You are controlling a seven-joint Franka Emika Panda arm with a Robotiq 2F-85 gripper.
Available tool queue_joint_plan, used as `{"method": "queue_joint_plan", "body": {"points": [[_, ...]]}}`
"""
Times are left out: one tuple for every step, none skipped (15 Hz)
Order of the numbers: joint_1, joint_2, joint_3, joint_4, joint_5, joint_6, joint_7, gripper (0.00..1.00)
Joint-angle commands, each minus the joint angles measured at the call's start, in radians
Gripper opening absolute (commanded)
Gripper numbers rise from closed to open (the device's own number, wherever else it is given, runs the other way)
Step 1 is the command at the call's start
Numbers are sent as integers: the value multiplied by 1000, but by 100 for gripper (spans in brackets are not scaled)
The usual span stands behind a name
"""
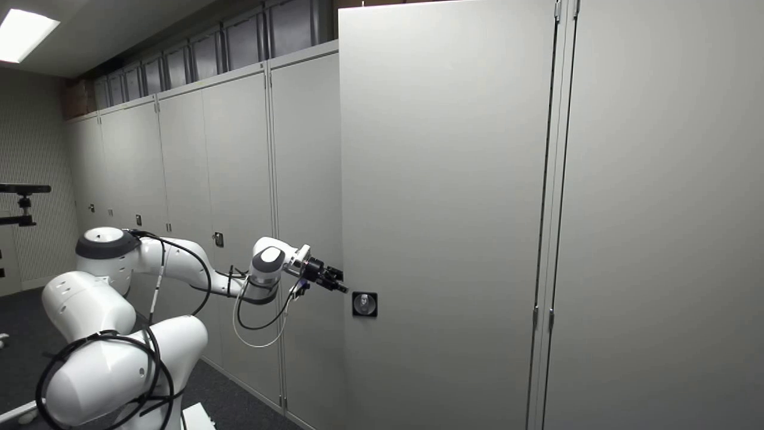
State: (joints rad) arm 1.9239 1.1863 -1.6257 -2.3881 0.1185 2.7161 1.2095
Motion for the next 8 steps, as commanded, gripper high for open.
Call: {"method": "queue_joint_plan", "body": {"points": [[39, -20, -43, -61, 19, 10, -62, 100], [41, -19, -45, -63, 22, 9, -66, 100], [45, -19, -46, -67, 26, 9, -70, 100], [47, -18, -47, -70, 29, 10, -72, 100], [50, -18, -49, -75, 31, 11, -74, 100], [53, -18, -50, -79, 32, 11, -74, 100], [57, -17, -52, -84, 33, 11, -75, 100], [61, -16, -54, -89, 34, 13, -75, 100]]}}
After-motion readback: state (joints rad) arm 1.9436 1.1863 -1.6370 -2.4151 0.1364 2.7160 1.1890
